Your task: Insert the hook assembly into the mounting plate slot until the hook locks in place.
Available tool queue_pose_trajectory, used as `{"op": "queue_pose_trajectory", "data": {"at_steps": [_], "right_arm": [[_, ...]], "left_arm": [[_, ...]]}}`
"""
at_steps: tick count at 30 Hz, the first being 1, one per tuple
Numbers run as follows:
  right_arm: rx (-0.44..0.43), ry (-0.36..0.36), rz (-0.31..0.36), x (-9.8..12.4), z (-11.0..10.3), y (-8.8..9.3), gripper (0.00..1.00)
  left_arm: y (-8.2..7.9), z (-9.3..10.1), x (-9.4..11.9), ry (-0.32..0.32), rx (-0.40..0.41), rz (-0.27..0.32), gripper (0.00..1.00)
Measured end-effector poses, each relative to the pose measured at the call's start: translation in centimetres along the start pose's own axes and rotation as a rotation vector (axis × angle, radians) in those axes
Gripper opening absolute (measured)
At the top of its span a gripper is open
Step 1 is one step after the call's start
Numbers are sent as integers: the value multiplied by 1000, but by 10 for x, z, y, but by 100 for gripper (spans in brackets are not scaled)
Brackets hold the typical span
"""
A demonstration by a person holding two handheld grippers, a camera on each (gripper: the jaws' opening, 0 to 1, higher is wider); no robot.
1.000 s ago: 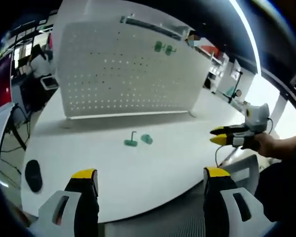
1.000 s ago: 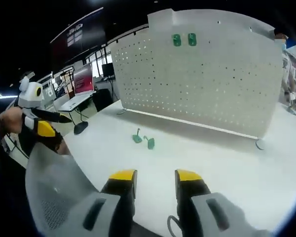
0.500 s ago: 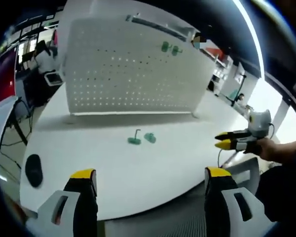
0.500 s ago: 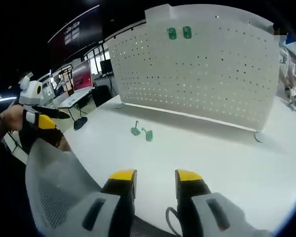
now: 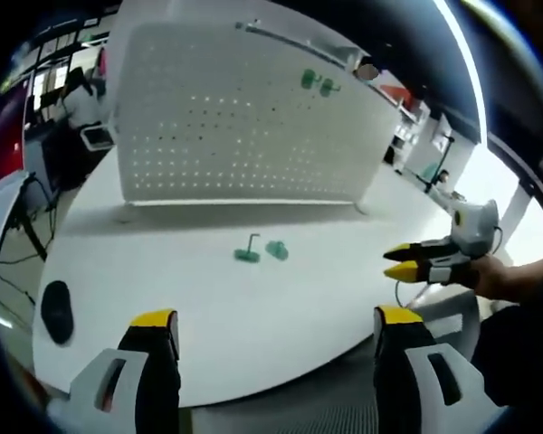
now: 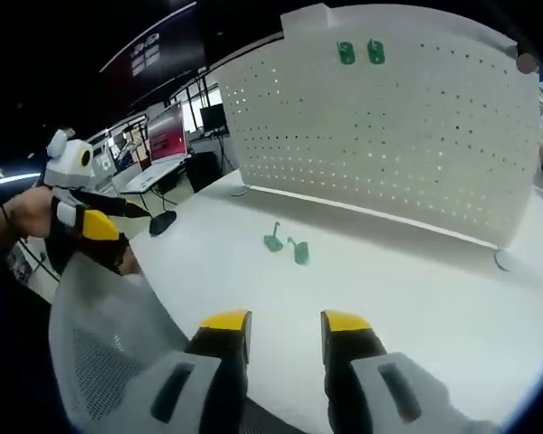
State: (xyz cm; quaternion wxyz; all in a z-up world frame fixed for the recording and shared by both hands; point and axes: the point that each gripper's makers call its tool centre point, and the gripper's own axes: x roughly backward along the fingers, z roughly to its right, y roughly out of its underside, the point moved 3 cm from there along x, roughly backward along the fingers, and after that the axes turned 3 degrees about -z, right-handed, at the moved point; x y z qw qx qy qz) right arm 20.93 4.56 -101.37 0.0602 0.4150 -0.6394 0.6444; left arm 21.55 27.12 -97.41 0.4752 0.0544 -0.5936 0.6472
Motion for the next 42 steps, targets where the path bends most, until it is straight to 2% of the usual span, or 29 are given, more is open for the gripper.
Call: {"op": "queue_pose_trajectory", "data": {"at_steps": [10,19,24,31,37,42], "right_arm": [[26,-78,-10,-47,-16,-22,28],[65,-132,9,-100,-32,-60,26],[57,-153,11,-123,-41,-73,26],[66,-165,-27,-151,-44,-71,26],[6,-164,-48,-164,-42,-69,26],[11,-108,-61,-181,-30,-69,25]], "left_arm": [[-4,-10,-5,-5,1,-21,89],[-5,-24,-8,-29,17,-34,88],[-6,-27,-10,-30,21,-39,88],[-1,-36,-9,-48,43,-49,87],[0,-41,-10,-58,62,-52,87],[0,-46,-14,-61,70,-61,87]]}}
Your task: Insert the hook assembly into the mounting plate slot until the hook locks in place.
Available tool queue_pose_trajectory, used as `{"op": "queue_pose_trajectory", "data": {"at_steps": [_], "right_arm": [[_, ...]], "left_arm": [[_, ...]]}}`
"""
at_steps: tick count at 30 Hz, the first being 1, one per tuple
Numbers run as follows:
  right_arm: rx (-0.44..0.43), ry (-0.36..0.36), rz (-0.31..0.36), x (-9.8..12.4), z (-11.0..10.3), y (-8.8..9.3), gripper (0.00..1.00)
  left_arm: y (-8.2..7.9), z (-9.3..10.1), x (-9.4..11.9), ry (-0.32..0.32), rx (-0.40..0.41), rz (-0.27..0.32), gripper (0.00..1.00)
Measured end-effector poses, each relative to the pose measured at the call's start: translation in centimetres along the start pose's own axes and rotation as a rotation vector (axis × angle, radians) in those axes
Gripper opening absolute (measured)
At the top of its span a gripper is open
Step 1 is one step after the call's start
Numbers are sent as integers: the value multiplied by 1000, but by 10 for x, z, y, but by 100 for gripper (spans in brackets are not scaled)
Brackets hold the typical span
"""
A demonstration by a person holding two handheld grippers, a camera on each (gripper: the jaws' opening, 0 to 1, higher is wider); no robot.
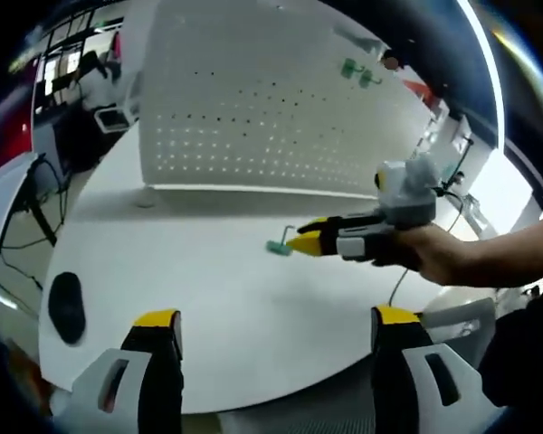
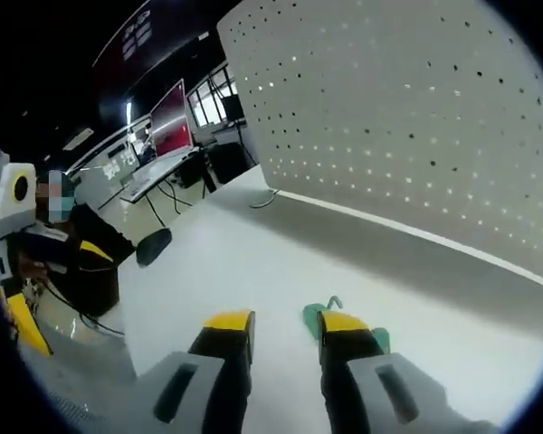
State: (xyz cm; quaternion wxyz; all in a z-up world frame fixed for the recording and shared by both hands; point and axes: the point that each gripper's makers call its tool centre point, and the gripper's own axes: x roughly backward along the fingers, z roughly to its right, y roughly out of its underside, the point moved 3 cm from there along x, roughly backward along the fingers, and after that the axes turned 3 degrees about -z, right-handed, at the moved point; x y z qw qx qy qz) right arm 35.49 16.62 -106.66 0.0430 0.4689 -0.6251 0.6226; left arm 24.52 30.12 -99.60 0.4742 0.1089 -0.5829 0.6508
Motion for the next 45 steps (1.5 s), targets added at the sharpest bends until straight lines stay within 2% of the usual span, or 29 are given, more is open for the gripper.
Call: {"op": "queue_pose_trajectory", "data": {"at_steps": [2,6,16,21,24,30,37,40,43,45], "right_arm": [[-38,-8,-11,-5,3,2,25],[-44,11,-25,-12,10,4,25],[-70,32,-28,-27,20,-4,25],[-64,38,-45,-41,18,-11,22],[-60,39,-54,-46,18,-15,19],[-29,52,-81,-54,20,-16,4],[-2,43,-57,-46,19,-17,0],[-5,23,-50,-41,17,-16,0],[19,28,-28,-33,17,-17,0],[4,27,0,-27,19,-21,0]], "left_arm": [[-1,-1,-1,2,12,5,86],[1,-2,-3,3,15,-4,86],[6,-5,-8,10,34,-20,85],[10,-4,-10,14,42,-30,85],[12,-4,-9,15,46,-32,85],[15,-6,-8,8,53,-38,84],[16,-5,-9,12,49,-42,84],[11,-2,-10,18,47,-32,85],[6,1,-11,21,36,-24,85],[3,2,-10,23,31,-18,85]]}}
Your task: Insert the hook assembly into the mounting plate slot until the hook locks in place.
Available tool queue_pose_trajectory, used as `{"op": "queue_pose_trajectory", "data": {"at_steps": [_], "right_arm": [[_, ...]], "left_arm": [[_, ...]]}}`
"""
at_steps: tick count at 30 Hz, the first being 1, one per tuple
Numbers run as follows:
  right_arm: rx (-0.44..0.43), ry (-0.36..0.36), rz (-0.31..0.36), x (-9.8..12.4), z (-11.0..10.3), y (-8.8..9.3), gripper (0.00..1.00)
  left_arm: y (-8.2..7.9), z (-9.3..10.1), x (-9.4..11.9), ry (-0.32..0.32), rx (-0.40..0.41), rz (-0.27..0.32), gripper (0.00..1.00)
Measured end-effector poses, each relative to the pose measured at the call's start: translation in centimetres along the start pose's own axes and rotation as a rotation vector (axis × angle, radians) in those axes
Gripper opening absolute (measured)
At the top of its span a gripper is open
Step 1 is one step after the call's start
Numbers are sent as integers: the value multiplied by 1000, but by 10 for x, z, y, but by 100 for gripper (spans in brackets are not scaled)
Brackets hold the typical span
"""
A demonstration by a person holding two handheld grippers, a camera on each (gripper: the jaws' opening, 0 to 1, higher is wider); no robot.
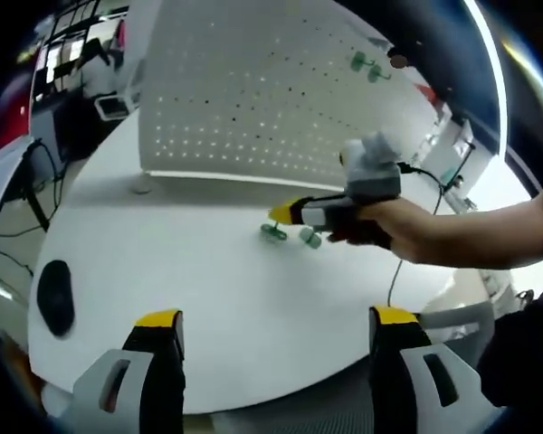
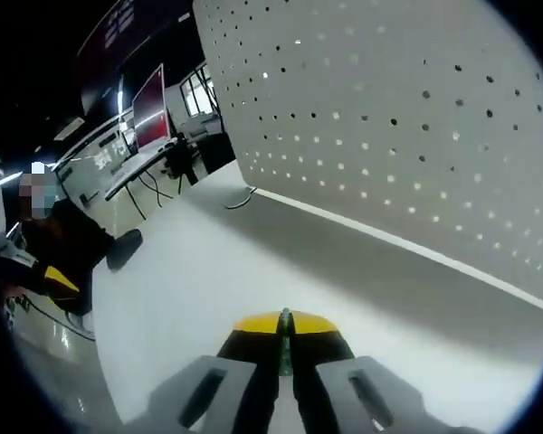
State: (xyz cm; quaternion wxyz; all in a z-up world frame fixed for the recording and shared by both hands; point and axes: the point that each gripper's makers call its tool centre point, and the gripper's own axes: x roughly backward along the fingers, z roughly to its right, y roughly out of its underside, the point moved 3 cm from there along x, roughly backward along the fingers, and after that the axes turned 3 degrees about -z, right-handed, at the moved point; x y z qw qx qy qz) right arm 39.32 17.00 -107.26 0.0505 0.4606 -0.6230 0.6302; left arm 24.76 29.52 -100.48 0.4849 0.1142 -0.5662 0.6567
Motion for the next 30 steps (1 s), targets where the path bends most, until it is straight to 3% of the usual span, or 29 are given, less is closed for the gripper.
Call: {"op": "queue_pose_trajectory", "data": {"at_steps": [17,30], "right_arm": [[-25,22,217,76,2,-41,0],[-103,38,297,125,-1,-35,0]], "left_arm": [[-15,17,14,18,-25,61,85],[-39,42,13,73,-68,117,83]]}}
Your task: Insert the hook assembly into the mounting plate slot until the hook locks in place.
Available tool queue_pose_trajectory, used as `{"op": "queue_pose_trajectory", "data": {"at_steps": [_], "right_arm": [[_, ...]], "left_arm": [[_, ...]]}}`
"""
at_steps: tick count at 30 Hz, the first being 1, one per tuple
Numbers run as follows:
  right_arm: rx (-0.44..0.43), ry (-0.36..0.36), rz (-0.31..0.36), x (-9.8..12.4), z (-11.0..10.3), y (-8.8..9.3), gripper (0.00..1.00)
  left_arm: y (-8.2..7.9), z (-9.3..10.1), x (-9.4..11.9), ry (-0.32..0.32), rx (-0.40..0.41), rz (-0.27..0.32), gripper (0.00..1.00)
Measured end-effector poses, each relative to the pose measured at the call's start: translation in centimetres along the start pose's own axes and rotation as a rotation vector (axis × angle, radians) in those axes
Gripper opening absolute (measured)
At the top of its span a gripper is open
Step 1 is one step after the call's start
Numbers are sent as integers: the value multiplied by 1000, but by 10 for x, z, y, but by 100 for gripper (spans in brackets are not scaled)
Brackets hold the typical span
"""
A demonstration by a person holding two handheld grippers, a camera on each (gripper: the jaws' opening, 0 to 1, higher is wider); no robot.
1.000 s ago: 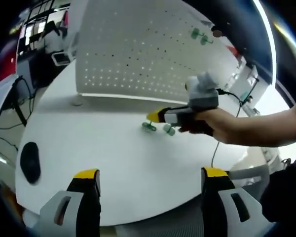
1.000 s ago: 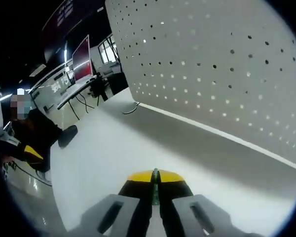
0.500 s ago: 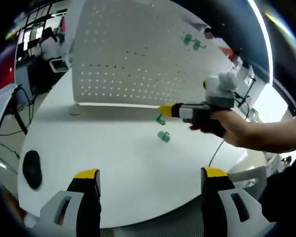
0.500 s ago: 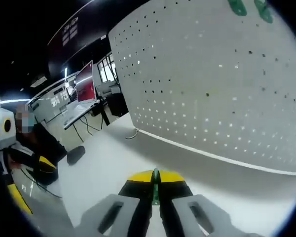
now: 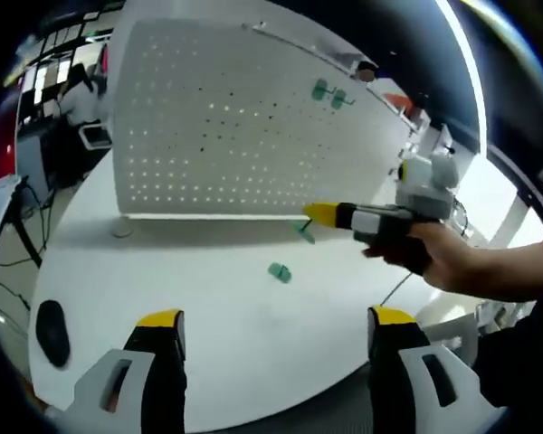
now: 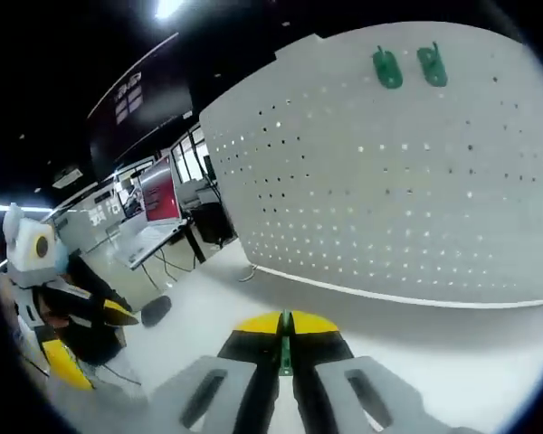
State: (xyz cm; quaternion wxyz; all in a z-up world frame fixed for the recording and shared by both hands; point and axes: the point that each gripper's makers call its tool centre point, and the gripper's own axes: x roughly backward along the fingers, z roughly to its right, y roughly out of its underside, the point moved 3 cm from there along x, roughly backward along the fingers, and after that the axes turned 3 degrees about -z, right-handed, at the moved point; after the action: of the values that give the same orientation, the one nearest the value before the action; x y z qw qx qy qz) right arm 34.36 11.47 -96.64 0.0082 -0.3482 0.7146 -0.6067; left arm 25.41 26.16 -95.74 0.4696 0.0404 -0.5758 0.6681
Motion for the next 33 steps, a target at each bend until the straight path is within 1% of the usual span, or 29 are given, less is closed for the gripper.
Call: {"op": "queue_pose_trajectory", "data": {"at_steps": [2,3,4,6,8,10,12,15,18,20,22,25,28,30,33], "right_arm": [[-20,4,17,8,-1,0,0],[-54,-2,35,14,-4,-2,0],[-70,-6,49,18,-7,-3,0],[-74,-10,69,29,-13,-7,0],[-65,-13,77,37,-19,-9,0],[-53,-18,91,46,-26,-13,0],[-81,-31,128,54,-33,-19,0],[-112,-64,157,63,-46,-24,0],[-79,-85,160,68,-59,-26,0],[-71,-100,171,72,-67,-27,0],[-76,-120,185,76,-75,-30,0],[-55,-138,216,84,-87,-35,0],[-37,-140,239,87,-94,-34,0],[-40,-150,234,87,-96,-33,0],[-37,-153,249,90,-98,-38,0]], "left_arm": [[-5,4,-3,18,8,15,83],[-6,6,-5,32,19,22,83],[-8,11,-7,59,35,35,83],[-9,16,-11,91,76,41,83],[-12,20,-13,104,90,51,82],[-15,24,-15,113,96,55,82],[-18,31,-16,126,89,57,81],[-22,38,-17,137,75,58,79],[-28,42,-15,146,88,74,75],[-32,45,-14,156,101,85,75],[-33,49,-12,163,97,89,75],[-33,53,-12,173,91,91,73],[-34,58,-11,199,138,107,68],[-31,60,-12,216,154,89,59],[-35,64,-11,245,177,107,50]]}}
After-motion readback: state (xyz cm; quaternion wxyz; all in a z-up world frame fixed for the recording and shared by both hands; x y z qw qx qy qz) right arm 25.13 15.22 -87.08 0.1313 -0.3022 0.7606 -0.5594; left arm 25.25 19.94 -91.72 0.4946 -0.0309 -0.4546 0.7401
